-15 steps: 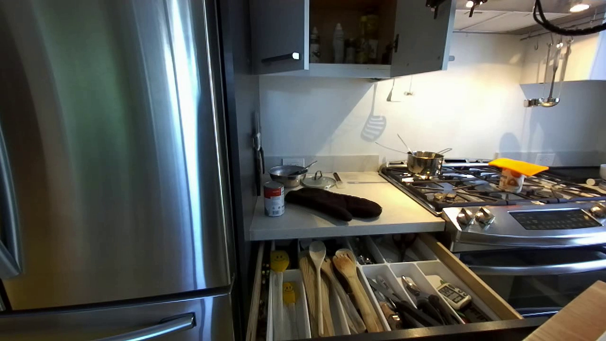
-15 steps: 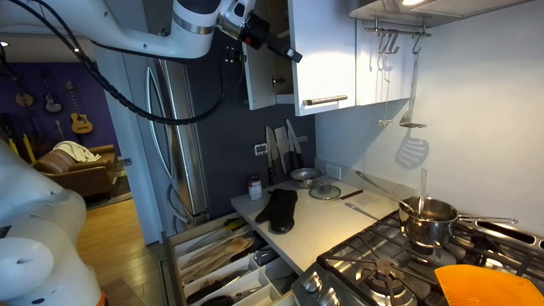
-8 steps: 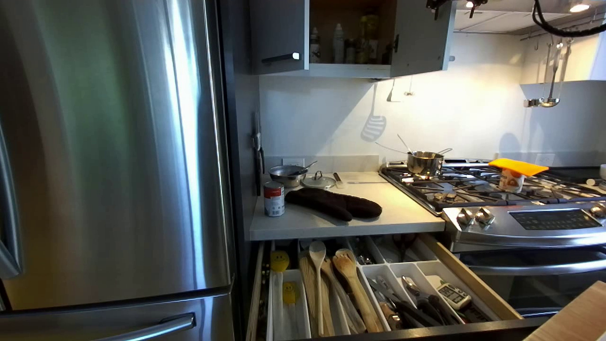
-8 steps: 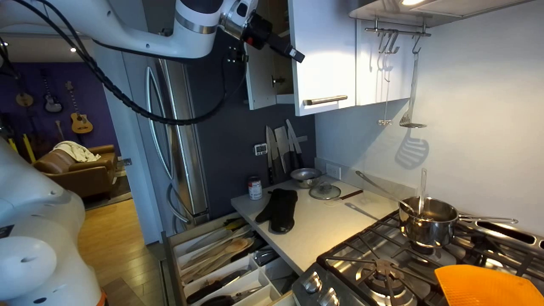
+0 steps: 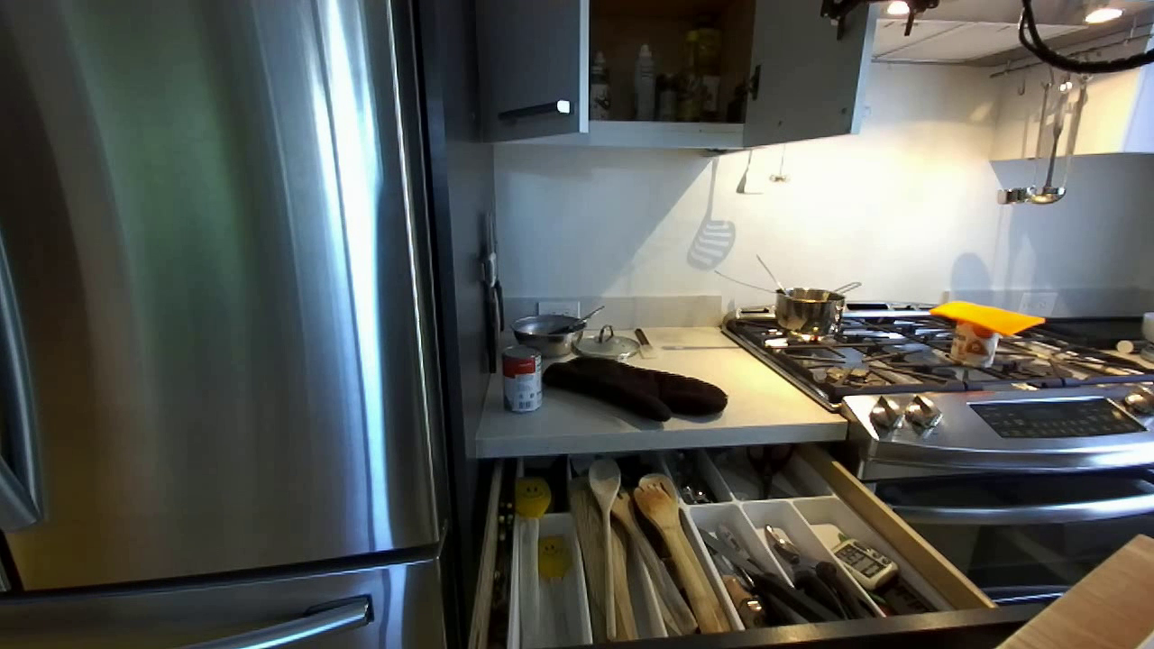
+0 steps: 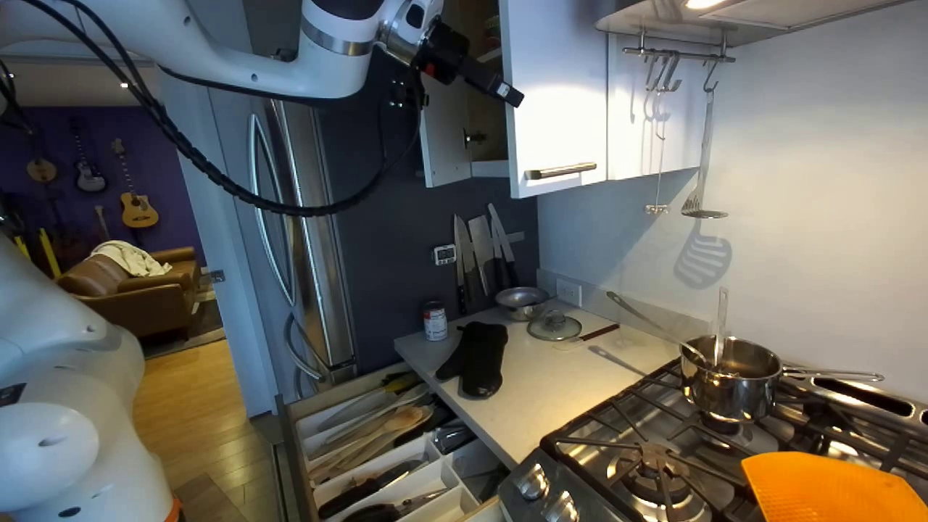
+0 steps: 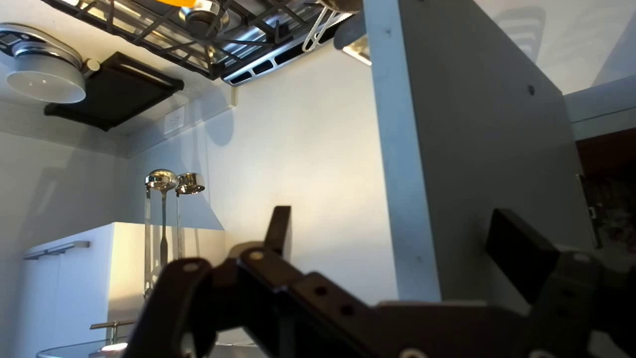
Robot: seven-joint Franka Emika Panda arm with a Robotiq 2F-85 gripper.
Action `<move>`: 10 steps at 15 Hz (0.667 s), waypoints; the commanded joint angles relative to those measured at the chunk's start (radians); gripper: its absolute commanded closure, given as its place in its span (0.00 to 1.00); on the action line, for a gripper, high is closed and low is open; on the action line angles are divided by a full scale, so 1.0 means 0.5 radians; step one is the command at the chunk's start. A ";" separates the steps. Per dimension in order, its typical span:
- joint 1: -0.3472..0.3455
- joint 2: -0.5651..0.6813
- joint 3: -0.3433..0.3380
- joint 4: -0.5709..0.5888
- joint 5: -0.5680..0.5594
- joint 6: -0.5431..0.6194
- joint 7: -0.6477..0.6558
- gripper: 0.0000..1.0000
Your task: Open the cabinet's right door completely
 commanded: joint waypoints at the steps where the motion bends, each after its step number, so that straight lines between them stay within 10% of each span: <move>1: 0.051 0.037 -0.047 0.045 -0.078 -0.078 0.079 0.00; 10: 0.322 -0.037 -0.153 0.023 0.336 -0.171 -0.691 0.00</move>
